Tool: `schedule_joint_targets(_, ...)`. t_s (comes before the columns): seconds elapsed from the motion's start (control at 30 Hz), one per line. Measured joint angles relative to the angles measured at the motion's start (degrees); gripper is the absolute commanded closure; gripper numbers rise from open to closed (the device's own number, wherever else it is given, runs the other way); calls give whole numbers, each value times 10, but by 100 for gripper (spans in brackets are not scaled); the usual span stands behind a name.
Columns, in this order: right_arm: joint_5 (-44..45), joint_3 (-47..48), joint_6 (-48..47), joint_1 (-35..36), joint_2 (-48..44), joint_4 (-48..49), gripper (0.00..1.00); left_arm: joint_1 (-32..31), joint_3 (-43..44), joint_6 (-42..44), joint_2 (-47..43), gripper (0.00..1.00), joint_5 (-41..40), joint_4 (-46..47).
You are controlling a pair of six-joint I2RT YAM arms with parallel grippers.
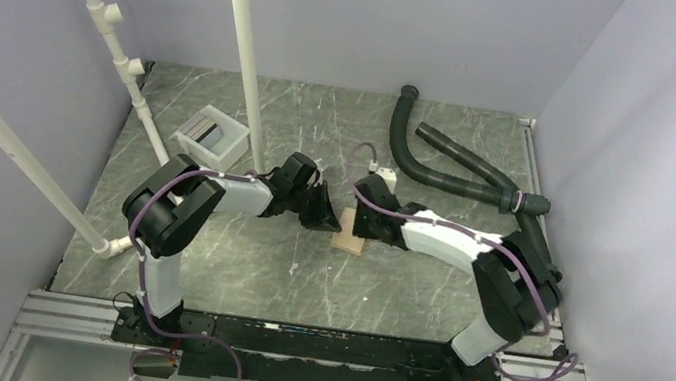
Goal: Put the credit cards into the card holder
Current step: Open the card holder at the center of the board.
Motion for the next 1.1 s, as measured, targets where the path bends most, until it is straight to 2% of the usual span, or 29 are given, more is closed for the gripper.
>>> schedule_joint_targets(0.1,-77,-82,23,-42,-68,74,100,-3,0,0,0,100,-6,-1)
schedule_joint_targets(0.2,-183,-173,57,-118,-138,154,100,-6,-1,6,0,100,-24,-26)
schedule_joint_targets(0.33,-324,-248,114,-213,-153,268,100,-5,-1,14,0,98,-23,-32)
schedule_joint_targets(0.43,-410,-279,154,-235,-127,351,100,-7,0,22,-1,80,-20,-32)
schedule_joint_targets(0.53,-458,-284,170,-236,-98,391,100,-14,0,33,-11,69,-21,-38)
schedule_joint_targets(0.7,-476,-278,141,-236,-98,375,100,-31,0,46,-72,40,-47,-89)
schedule_joint_targets(0.77,-469,-263,114,-236,-106,339,100,-35,-5,45,-107,35,-69,-106)
schedule_joint_targets(0.83,-461,-246,86,-236,-108,311,100,-35,-17,44,-152,41,-86,-118)
schedule_joint_targets(0.93,-448,-224,47,-234,-108,277,100,-35,-21,42,-192,58,-91,-120)
schedule_joint_targets(1.0,-443,-217,26,-230,-108,260,100,-36,-17,42,-198,65,-82,-110)
schedule_joint_targets(1.1,-433,-208,6,-223,-108,238,100,-41,-1,31,-169,83,-45,-78)
